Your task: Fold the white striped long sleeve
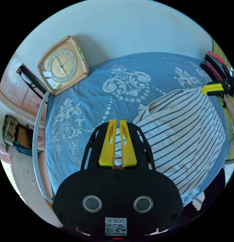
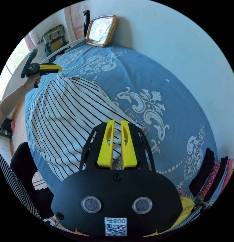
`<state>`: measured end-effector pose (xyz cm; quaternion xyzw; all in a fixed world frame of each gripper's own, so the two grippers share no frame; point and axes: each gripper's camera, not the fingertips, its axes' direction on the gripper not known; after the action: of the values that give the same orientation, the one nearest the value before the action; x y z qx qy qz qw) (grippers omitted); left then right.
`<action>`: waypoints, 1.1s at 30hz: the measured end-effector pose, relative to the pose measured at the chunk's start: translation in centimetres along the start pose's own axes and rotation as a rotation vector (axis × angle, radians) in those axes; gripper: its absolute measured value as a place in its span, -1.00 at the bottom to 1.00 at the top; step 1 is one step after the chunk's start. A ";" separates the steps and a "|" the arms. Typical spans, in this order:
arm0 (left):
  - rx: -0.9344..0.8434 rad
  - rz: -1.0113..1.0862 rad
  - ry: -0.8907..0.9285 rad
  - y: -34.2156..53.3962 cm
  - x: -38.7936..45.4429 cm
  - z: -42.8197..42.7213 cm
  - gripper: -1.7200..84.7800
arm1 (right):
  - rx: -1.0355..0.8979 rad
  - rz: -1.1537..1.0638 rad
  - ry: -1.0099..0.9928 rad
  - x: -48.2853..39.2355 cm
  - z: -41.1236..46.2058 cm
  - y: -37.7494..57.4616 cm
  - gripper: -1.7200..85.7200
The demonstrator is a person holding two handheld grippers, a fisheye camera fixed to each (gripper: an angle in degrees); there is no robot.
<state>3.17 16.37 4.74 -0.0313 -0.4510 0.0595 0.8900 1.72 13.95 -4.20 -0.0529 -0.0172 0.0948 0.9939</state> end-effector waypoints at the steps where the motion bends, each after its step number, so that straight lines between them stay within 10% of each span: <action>1: 0.006 -0.013 0.005 0.1 -0.3 -0.1 -0.90 | -0.001 -0.003 0.013 0.1 -0.1 0.3 -0.84; 33: 0.079 -0.050 0.282 8.1 -9.2 -1.8 -0.92 | 0.055 -0.035 -0.098 3.4 2.5 4.2 -0.93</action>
<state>-1.43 23.13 -4.59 0.0068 -0.3192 0.0500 0.9463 4.12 18.95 -2.06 -0.0204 -0.0642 0.0802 0.9945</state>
